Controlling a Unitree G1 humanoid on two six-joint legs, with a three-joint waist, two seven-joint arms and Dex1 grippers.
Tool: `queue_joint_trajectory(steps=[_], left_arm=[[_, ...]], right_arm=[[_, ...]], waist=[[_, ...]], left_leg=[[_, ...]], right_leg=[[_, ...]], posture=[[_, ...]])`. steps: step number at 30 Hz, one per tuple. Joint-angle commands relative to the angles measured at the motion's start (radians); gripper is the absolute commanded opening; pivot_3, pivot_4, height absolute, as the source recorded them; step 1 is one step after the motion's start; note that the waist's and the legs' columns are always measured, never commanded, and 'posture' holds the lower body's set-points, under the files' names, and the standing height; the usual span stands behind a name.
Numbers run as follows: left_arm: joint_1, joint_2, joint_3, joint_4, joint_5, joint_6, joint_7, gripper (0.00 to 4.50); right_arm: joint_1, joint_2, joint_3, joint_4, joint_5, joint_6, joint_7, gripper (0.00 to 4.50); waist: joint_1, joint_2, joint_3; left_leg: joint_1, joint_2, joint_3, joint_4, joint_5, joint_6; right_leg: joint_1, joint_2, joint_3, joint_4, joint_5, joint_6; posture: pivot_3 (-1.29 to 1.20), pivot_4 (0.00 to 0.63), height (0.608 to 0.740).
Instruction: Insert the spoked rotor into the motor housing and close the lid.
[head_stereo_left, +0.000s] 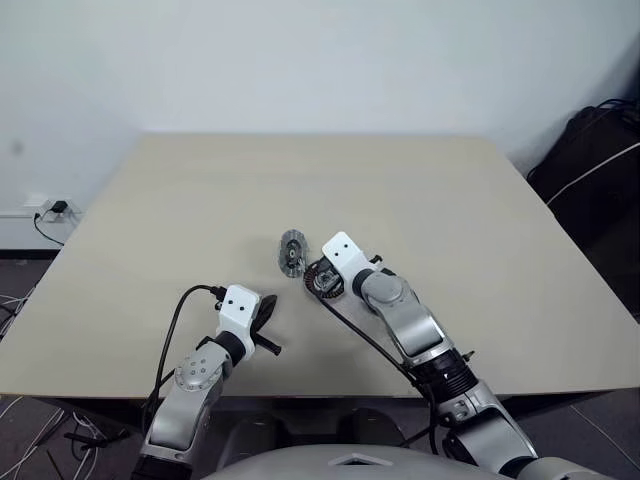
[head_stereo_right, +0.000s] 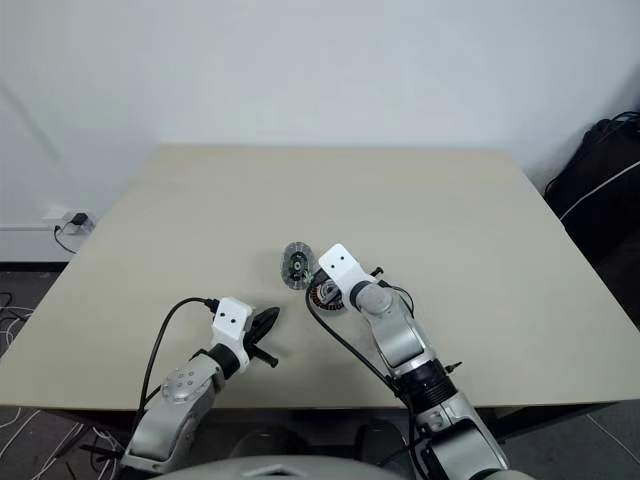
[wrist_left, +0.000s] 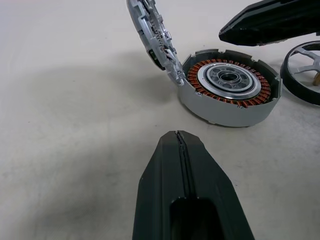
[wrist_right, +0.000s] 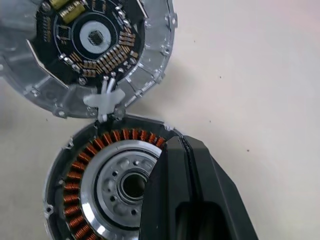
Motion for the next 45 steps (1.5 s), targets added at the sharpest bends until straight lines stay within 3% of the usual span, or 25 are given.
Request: queue_joint_trajectory(steps=[1, 10, 26, 37, 45], left_arm=[[-0.013, 0.003, 0.003, -0.021, -0.002, -0.002, 0.000, 0.00], [-0.005, 0.007, 0.011, -0.025, -0.003, 0.000, 0.002, 0.00], [-0.017, 0.006, 0.009, -0.017, -0.002, -0.002, 0.001, 0.00], [0.006, 0.008, 0.019, -0.034, -0.002, -0.004, 0.011, 0.00], [-0.006, 0.011, 0.016, -0.029, -0.001, 0.002, 0.004, 0.00]], right_arm=[[0.028, -0.006, 0.019, 0.004, 0.006, -0.014, 0.019, 0.02], [0.111, -0.074, 0.087, -0.014, 0.004, 0.037, 0.101, 0.02], [-0.050, 0.024, -0.024, -0.032, 0.045, -0.073, 0.020, 0.02], [0.094, -0.067, 0.035, 0.086, 0.021, -0.083, 0.064, 0.02], [0.061, -0.051, -0.003, 0.015, 0.041, -0.077, 0.054, 0.02]], waist=[[0.000, 0.000, 0.000], [0.000, 0.000, -0.004], [0.001, 0.001, -0.001], [-0.001, 0.001, -0.004], [0.007, 0.001, -0.005]], left_leg=[[0.000, 0.000, 0.000, 0.000, 0.000, 0.000], [0.002, 0.000, 0.000, 0.000, 0.000, 0.000], [0.000, 0.000, 0.000, -0.001, 0.000, 0.000], [0.002, 0.000, 0.000, 0.000, 0.000, 0.000], [0.002, 0.000, 0.000, 0.000, 0.000, 0.001]], right_leg=[[0.000, 0.000, 0.000, 0.000, 0.000, 0.000], [0.001, 0.000, 0.000, 0.000, 0.000, 0.000], [0.000, 0.000, 0.000, 0.000, 0.000, -0.001], [0.002, 0.000, 0.000, 0.000, 0.000, 0.000], [0.002, 0.000, 0.000, -0.001, 0.000, 0.000]], posture=[[0.00, 0.000, 0.740], [0.00, 0.000, 0.740], [0.00, 0.000, 0.740], [0.00, 0.000, 0.740], [0.00, 0.000, 0.740]])
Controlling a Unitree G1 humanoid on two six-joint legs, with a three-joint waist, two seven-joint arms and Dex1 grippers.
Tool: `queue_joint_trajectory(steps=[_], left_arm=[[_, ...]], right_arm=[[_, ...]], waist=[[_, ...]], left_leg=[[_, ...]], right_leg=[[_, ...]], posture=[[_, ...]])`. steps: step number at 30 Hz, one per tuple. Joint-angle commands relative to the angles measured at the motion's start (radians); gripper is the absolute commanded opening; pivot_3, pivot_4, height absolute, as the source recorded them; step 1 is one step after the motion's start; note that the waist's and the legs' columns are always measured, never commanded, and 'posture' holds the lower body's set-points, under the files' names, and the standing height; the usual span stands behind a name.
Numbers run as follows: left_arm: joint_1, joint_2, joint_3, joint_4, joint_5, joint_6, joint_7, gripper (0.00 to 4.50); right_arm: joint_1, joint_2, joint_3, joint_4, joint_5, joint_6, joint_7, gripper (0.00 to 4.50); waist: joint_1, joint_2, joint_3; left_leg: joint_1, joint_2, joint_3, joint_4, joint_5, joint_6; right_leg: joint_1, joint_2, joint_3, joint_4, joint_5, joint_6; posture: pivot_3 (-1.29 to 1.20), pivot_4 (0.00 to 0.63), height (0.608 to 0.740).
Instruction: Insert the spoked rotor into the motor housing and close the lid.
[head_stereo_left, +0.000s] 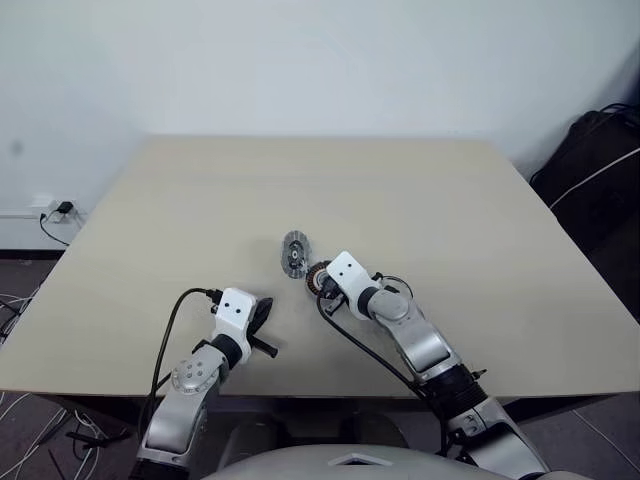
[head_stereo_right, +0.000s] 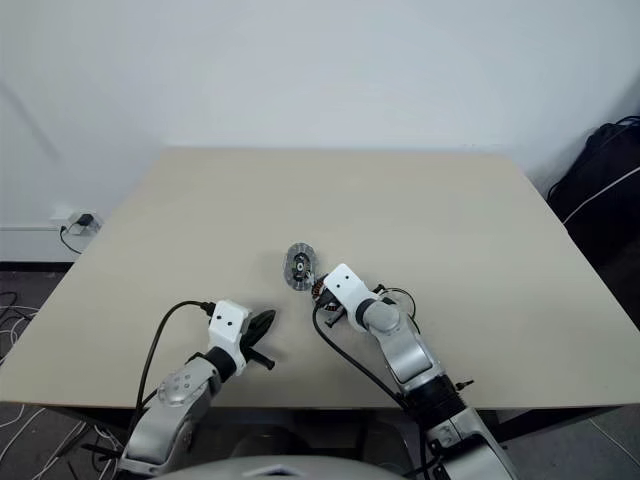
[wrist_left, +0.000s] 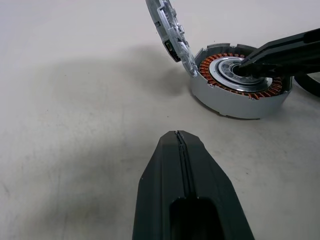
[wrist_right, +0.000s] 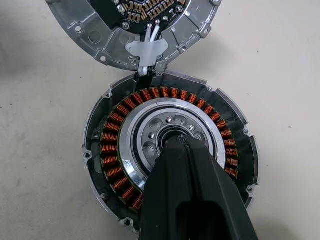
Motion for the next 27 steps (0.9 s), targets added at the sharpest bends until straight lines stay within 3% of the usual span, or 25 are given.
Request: queue_joint_trajectory(steps=[1, 11, 27], left_arm=[[-0.022, 0.005, 0.001, -0.028, -0.001, -0.001, -0.003, 0.00], [-0.027, -0.001, -0.003, -0.023, 0.001, -0.003, -0.004, 0.00], [-0.023, -0.013, -0.003, -0.013, -0.001, -0.011, 0.009, 0.00]], right_arm=[[-0.025, 0.010, -0.014, -0.030, 0.000, 0.027, -0.004, 0.02], [-0.110, 0.008, 0.061, -0.037, -0.063, 0.215, 0.007, 0.02], [-0.179, -0.074, 0.131, -0.119, -0.060, 0.345, 0.138, 0.02]], waist=[[-0.001, 0.000, 0.001], [-0.002, 0.001, 0.002], [-0.001, 0.001, 0.003]], left_leg=[[0.000, 0.000, 0.000, 0.000, 0.000, 0.000], [-0.001, 0.000, 0.000, 0.000, 0.000, 0.000], [-0.001, 0.000, 0.000, 0.000, 0.000, 0.000]], right_leg=[[0.000, 0.000, 0.000, 0.000, 0.000, 0.000], [-0.001, 0.000, 0.000, 0.000, 0.000, 0.000], [-0.002, 0.000, 0.000, 0.000, 0.000, 0.000]], posture=[[0.00, 0.000, 0.740], [0.00, 0.000, 0.740], [0.00, 0.000, 0.740]])
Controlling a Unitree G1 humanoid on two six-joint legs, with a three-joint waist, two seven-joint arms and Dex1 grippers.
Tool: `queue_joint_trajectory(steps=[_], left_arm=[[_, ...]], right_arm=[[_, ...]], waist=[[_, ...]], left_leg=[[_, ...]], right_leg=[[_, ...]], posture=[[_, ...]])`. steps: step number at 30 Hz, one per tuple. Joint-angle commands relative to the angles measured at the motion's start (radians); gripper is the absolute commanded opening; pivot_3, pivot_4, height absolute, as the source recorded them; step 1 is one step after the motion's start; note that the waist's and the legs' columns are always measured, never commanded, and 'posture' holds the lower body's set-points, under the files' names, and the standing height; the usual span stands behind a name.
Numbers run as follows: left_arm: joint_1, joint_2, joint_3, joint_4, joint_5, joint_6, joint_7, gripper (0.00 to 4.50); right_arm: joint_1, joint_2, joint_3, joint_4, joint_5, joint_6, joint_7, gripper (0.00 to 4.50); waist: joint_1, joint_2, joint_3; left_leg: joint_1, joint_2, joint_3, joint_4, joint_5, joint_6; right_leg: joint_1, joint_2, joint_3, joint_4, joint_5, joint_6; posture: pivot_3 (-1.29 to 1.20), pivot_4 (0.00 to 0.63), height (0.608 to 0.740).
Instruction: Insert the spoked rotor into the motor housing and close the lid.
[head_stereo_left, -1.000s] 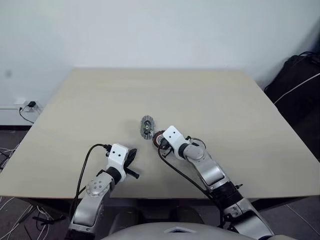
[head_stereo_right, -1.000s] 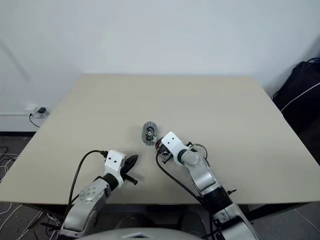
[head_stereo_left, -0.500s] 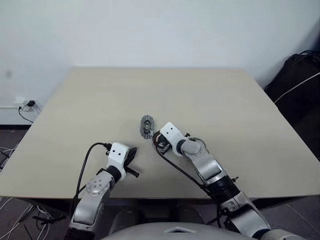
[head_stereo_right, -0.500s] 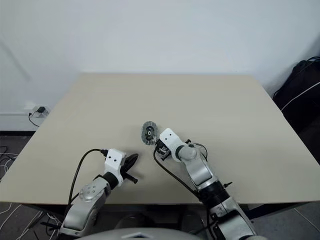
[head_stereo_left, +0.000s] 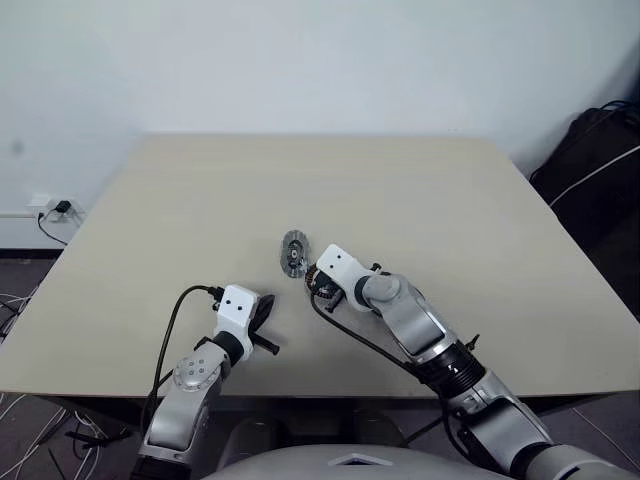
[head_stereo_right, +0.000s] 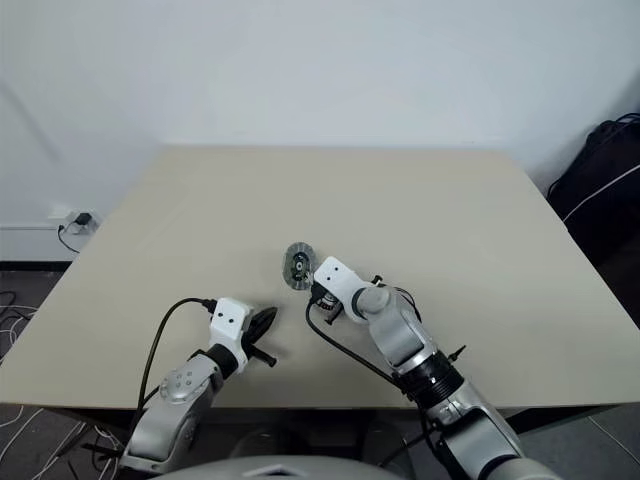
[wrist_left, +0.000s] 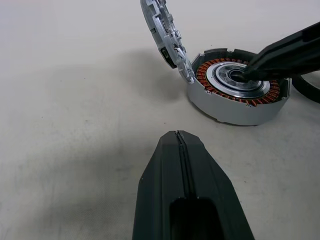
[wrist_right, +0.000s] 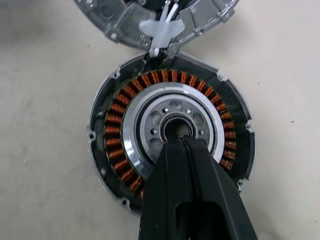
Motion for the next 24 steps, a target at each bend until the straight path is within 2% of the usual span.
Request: queue_joint_trajectory(steps=[1, 12, 15, 20, 24], left_arm=[[-0.012, -0.006, 0.000, -0.012, -0.002, -0.012, 0.004, 0.00], [-0.010, -0.012, 0.001, -0.006, -0.003, -0.018, 0.010, 0.00], [-0.011, -0.012, 0.002, -0.005, -0.004, -0.019, 0.011, 0.00], [-0.010, -0.011, 0.001, -0.007, -0.004, -0.018, 0.011, 0.00], [-0.011, -0.010, 0.000, -0.007, -0.004, -0.017, 0.010, 0.00]], right_arm=[[-0.029, -0.005, 0.003, -0.011, -0.002, 0.000, 0.009, 0.02], [-0.067, 0.015, 0.012, 0.052, -0.008, -0.049, -0.010, 0.02], [-0.071, 0.016, 0.015, 0.055, -0.008, -0.055, -0.005, 0.60], [-0.073, 0.008, 0.031, 0.042, -0.023, -0.062, -0.002, 2.22], [-0.075, 0.005, 0.032, 0.042, -0.027, -0.066, 0.003, 2.22]], waist=[[0.000, 0.000, 0.000], [-0.002, 0.000, 0.001], [-0.003, 0.000, 0.001], [-0.003, 0.000, 0.001], [-0.004, 0.000, 0.001]], left_leg=[[0.000, 0.000, 0.000, 0.000, 0.000, 0.000], [0.000, 0.000, 0.000, 0.000, 0.000, 0.000], [0.000, 0.000, 0.000, 0.000, 0.000, 0.000], [-0.001, 0.000, 0.000, 0.000, 0.000, 0.000], [-0.001, 0.000, 0.000, 0.000, 0.000, 0.000]], right_leg=[[0.000, 0.000, 0.000, 0.000, 0.000, 0.000], [0.000, 0.000, 0.000, 0.000, 0.000, 0.000], [0.000, 0.000, 0.000, 0.000, 0.000, 0.000], [0.000, 0.000, 0.000, 0.000, 0.000, 0.000], [0.000, 0.000, 0.000, 0.000, 0.000, 0.000]], posture=[[0.00, 0.000, 0.740], [0.00, 0.000, 0.740], [0.00, 0.000, 0.740], [0.00, 0.000, 0.740], [0.00, 0.000, 0.740]])
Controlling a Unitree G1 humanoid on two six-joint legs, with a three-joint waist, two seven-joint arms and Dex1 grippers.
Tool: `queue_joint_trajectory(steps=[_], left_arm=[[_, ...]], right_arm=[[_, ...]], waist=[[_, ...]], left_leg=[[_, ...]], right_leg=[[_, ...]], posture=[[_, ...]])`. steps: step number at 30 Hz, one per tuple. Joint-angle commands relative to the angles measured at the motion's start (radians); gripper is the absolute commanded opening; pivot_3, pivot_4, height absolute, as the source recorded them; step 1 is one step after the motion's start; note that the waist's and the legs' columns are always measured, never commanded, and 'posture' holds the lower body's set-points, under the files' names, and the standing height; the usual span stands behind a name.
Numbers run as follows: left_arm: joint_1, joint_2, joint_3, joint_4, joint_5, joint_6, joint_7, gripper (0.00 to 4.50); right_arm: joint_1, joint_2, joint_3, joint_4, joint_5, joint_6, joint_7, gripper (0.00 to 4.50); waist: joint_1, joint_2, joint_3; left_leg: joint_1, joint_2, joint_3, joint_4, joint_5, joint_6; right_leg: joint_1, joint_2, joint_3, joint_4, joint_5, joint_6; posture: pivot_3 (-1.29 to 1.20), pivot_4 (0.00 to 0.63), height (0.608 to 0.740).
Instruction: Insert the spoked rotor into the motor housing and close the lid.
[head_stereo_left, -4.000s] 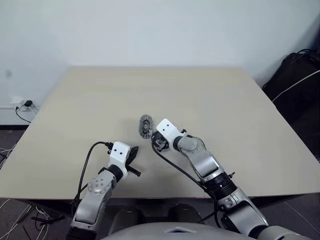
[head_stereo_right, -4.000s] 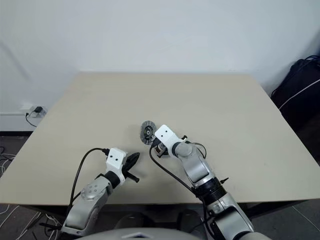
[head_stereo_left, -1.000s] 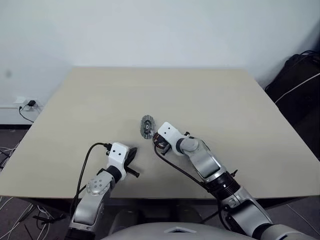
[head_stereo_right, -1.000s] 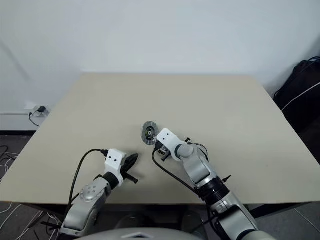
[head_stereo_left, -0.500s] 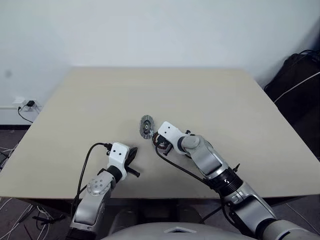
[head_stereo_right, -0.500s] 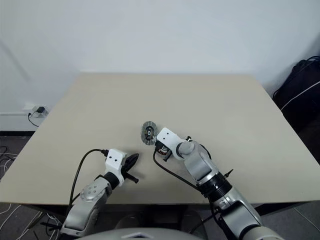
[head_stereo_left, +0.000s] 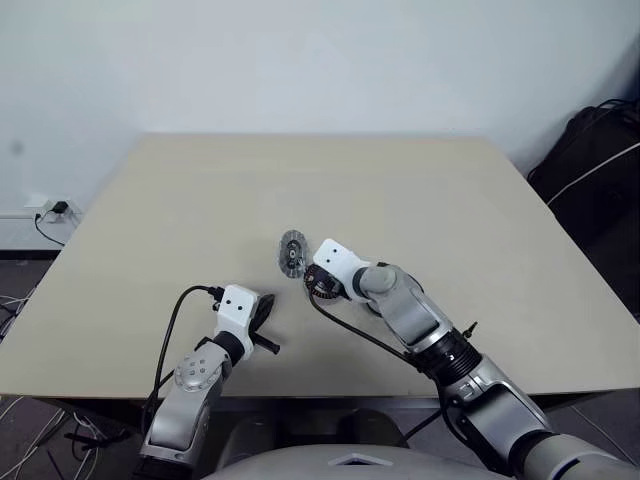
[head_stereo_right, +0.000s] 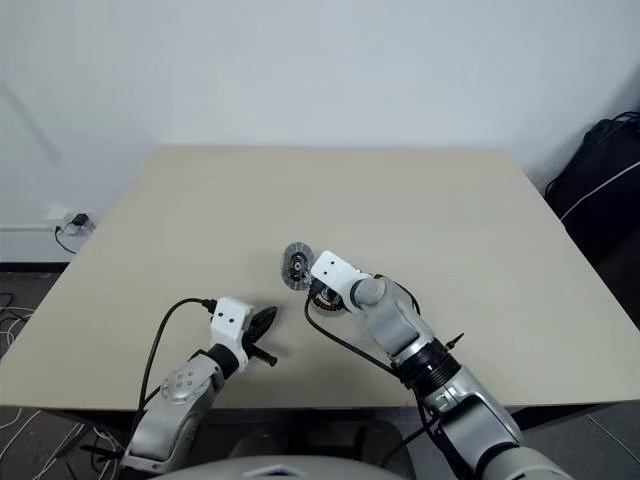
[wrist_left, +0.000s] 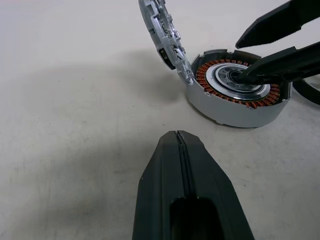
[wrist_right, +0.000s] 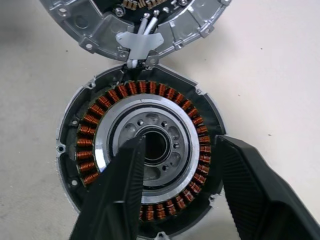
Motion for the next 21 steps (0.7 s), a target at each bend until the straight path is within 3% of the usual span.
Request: queue_joint_trajectory(steps=[1, 5, 6, 9, 13, 21], left_arm=[[-0.011, -0.006, 0.000, -0.009, -0.003, -0.014, 0.000, 0.00], [-0.013, -0.006, 0.000, -0.007, -0.003, -0.016, 0.000, 0.00], [-0.014, -0.007, 0.000, -0.007, -0.003, -0.016, 0.000, 0.00], [-0.015, -0.008, -0.001, -0.006, -0.004, -0.017, 0.000, 0.00], [-0.014, -0.010, 0.000, -0.005, -0.004, -0.019, 0.002, 0.00], [-0.011, -0.011, 0.003, -0.004, -0.003, -0.022, 0.004, 0.00]], right_arm=[[-0.020, 0.001, 0.001, -0.022, -0.002, -0.012, 0.012, 2.22], [-0.023, -0.004, 0.003, -0.009, -0.007, -0.018, 0.016, 2.22], [-0.024, -0.005, 0.003, -0.006, -0.008, -0.019, 0.018, 2.04], [-0.031, -0.004, 0.004, 0.006, -0.013, -0.016, 0.022, 1.32], [-0.041, -0.001, 0.001, 0.027, -0.011, -0.015, 0.027, 0.02], [-0.051, -0.004, 0.007, 0.032, -0.013, -0.021, 0.045, 0.02]], waist=[[0.000, 0.000, 0.000], [-0.001, 0.000, 0.000], [-0.001, 0.000, 0.000], [-0.001, 0.000, 0.000], [-0.001, 0.000, 0.000], [0.000, 0.000, 0.000]], left_leg=[[0.000, 0.000, 0.000, 0.000, 0.000, 0.000], [0.000, 0.000, 0.000, 0.000, 0.000, 0.000], [0.000, 0.000, 0.000, 0.000, 0.000, 0.000], [0.000, 0.000, 0.000, 0.000, 0.000, 0.000], [0.000, 0.000, 0.000, 0.000, 0.000, 0.000], [0.000, 0.000, 0.000, 0.000, 0.000, 0.000]], right_leg=[[0.000, 0.000, 0.000, 0.000, 0.000, 0.000], [0.000, 0.000, 0.000, 0.000, 0.000, 0.000], [0.000, 0.000, 0.000, 0.000, 0.000, 0.000], [0.000, 0.000, 0.000, 0.000, 0.000, 0.000], [0.000, 0.000, 0.000, 0.000, 0.000, 0.000], [0.000, 0.000, 0.000, 0.000, 0.000, 0.000]], posture=[[0.00, 0.000, 0.740], [0.00, 0.000, 0.740], [0.00, 0.000, 0.740], [0.00, 0.000, 0.740], [0.00, 0.000, 0.740], [0.00, 0.000, 0.740]])
